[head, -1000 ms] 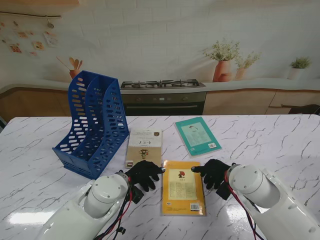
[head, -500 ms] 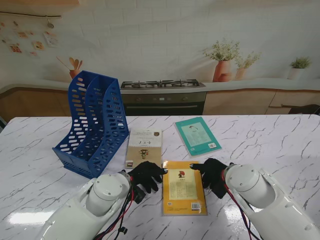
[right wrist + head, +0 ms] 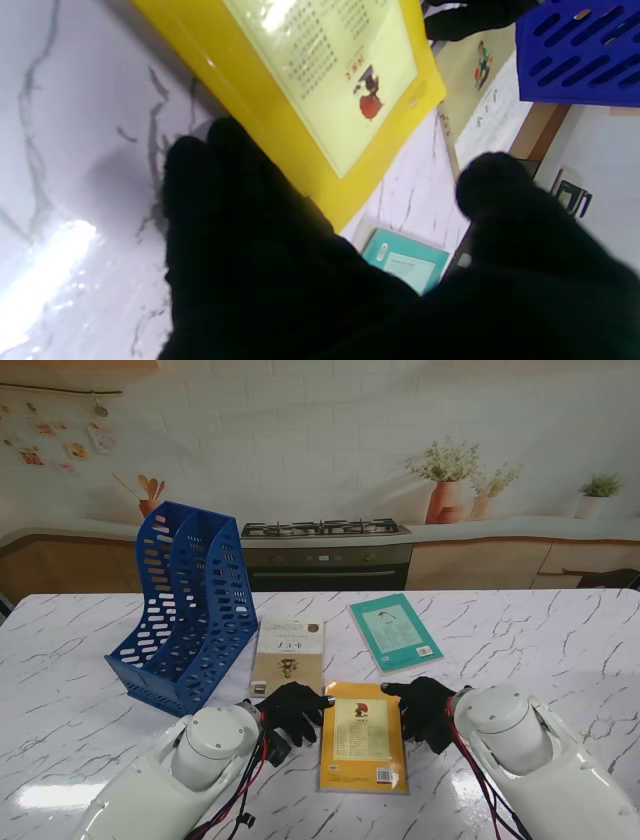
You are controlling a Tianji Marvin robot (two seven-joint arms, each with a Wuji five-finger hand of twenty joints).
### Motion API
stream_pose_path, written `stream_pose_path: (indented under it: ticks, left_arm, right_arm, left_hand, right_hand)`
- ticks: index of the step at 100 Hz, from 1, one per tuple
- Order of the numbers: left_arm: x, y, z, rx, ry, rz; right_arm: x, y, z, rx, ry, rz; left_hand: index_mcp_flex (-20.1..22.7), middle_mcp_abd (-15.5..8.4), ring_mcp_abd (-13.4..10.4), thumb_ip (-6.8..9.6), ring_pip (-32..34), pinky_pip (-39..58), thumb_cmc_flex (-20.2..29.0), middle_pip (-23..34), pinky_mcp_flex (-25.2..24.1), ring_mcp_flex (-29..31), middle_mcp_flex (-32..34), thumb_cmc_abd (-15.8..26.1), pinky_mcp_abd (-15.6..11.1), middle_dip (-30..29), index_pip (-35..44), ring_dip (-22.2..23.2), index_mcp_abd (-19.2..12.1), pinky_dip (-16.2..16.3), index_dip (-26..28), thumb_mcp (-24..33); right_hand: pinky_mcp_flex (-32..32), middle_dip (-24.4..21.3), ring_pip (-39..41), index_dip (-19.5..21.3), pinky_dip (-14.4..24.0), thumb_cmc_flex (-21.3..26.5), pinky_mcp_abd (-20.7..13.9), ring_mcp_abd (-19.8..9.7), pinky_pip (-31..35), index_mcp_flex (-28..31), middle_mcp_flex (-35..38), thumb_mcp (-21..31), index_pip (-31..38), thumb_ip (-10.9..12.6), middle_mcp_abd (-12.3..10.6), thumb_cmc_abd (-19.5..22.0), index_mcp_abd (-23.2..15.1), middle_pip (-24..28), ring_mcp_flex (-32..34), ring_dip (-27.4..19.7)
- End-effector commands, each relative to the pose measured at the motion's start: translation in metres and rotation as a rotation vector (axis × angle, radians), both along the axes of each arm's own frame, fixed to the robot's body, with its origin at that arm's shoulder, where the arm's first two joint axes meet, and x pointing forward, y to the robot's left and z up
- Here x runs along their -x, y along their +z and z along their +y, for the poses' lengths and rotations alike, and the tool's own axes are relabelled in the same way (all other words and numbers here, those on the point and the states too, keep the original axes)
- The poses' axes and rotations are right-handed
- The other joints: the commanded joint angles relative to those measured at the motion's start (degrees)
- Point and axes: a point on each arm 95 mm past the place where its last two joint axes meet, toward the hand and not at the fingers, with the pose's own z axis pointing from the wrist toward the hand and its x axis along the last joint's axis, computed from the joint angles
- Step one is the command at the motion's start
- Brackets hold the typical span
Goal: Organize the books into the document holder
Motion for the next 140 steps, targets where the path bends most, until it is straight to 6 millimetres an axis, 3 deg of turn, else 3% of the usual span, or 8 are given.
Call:
stream_pose_path:
  ticks: [1,88,104,106,111,115,130,140]
  left_arm:
    - [0.015,-0.018,-0.01,0.022,-0.04,0.055]
    - [0.015,-0.016,-0.012,0.079,-0.041,0.055]
    - [0.015,-0.016,-0.011,0.095,-0.037,0.048]
    - [0.015,-0.016,-0.011,0.096,-0.036,0.047]
    - [0.014,-0.016,-0.011,0.098,-0.034,0.043]
    - [0.014,-0.016,-0.011,0.1,-0.03,0.041]
    - [0.014,-0.017,-0.011,0.102,-0.019,0.039]
    - [0.014,-0.017,-0.011,0.105,-0.015,0.038]
  right_arm:
    - [0.021,-0.032,0.013,-0.034,0.009,0.093]
    - [0.027,-0.03,0.025,-0.164,-0.213,0.111]
    - [0.027,-0.03,0.025,-0.165,-0.217,0.116]
    - [0.026,-0.03,0.025,-0.164,-0.217,0.116]
    - [0.026,-0.03,0.025,-0.159,-0.213,0.111]
    - [0.026,-0.03,0.024,-0.155,-0.21,0.105]
    - [0.024,-0.028,0.024,-0.15,-0.215,0.077]
    - [0.022,-0.027,0.023,-0.17,-0.226,0.061]
  left_hand:
    - [0.3,0.4,4.1,0.26,2.3,2.4,0.1,-2.1,-0.1,0.4,-0.4,-0.9,-0.3,-1.3,1.2,0.0,-2.6,-1.3,-0.7,0.7]
    - [-1.1,-1.0,4.4,0.25,2.8,5.5,0.0,-1.9,-3.4,-0.7,-2.1,-1.1,1.1,-0.7,0.9,1.3,-3.7,2.3,-0.6,1.5]
    - [-1.1,-1.8,-1.2,0.39,3.8,6.8,0.8,-0.5,-3.7,1.5,-1.7,-1.8,-0.7,0.9,1.2,2.0,-4.0,4.7,-0.3,2.6]
    - [-1.1,-2.1,3.7,0.39,4.1,6.8,0.9,-0.2,-3.8,0.4,-1.6,-1.9,0.7,1.4,1.3,2.7,-4.1,5.1,-0.3,3.3]
    - [-1.2,-2.4,-0.2,0.44,5.3,7.3,1.3,0.2,-3.6,1.5,-1.7,-2.0,-0.8,1.9,1.4,3.4,-4.3,5.5,-0.2,4.2]
    - [-1.3,-2.6,4.3,0.44,5.0,7.4,1.4,0.2,-4.1,0.0,-1.8,-2.0,0.7,2.1,1.5,3.8,-4.3,5.8,-0.2,4.8]
    - [-1.5,-2.4,-1.8,0.44,6.3,8.3,1.5,0.2,-3.5,1.8,-2.0,-2.0,-1.8,2.5,1.6,4.5,-4.4,6.4,-0.3,5.9]
    - [-1.4,-2.4,-0.3,0.43,5.6,8.2,1.4,0.1,-3.2,2.5,-2.1,-1.9,-1.4,2.4,1.7,4.5,-4.4,6.2,-0.4,6.1]
  right_hand:
    - [-0.2,-5.6,-10.6,-1.7,-0.5,-0.3,3.0,-1.2,-0.1,-2.6,-4.1,1.3,-1.5,0.5,-0.9,-1.0,-4.3,-11.4,-4.8,-6.3]
    - [-6.1,0.6,1.8,9.0,4.2,1.0,13.6,-9.6,0.9,-10.6,-9.8,12.4,-0.6,0.2,-12.3,-8.1,-13.5,3.5,-6.0,0.2]
    - [-6.4,4.8,7.9,11.2,5.8,1.0,10.9,-11.8,2.8,-8.9,-9.1,12.9,0.9,0.1,-14.4,-9.2,-15.8,8.4,-5.2,3.7]
    - [-6.7,6.2,10.3,12.0,6.4,1.1,9.7,-12.5,3.5,-8.1,-8.4,13.3,1.7,0.0,-15.2,-9.6,-16.6,9.5,-5.0,5.2]
    - [-6.7,8.2,14.3,13.3,7.4,1.4,7.8,-13.7,4.9,-6.3,-6.3,14.0,3.7,-0.1,-16.8,-10.3,-18.6,11.1,-3.8,7.5]
    - [-6.4,10.0,18.1,14.4,8.3,1.8,6.4,-14.7,6.3,-4.5,-4.6,14.9,6.0,-0.2,-17.9,-11.3,-20.3,12.8,-2.9,9.6]
    - [-2.6,17.3,31.6,14.9,15.2,10.6,2.1,-18.6,12.3,0.8,6.0,18.5,28.2,-5.9,-22.8,-14.1,-31.3,16.6,3.4,15.7]
    - [2.2,18.8,36.0,15.6,17.1,18.6,1.4,-18.5,16.2,6.6,14.3,23.4,42.8,-6.9,-24.4,-11.6,-38.8,17.1,9.6,17.0]
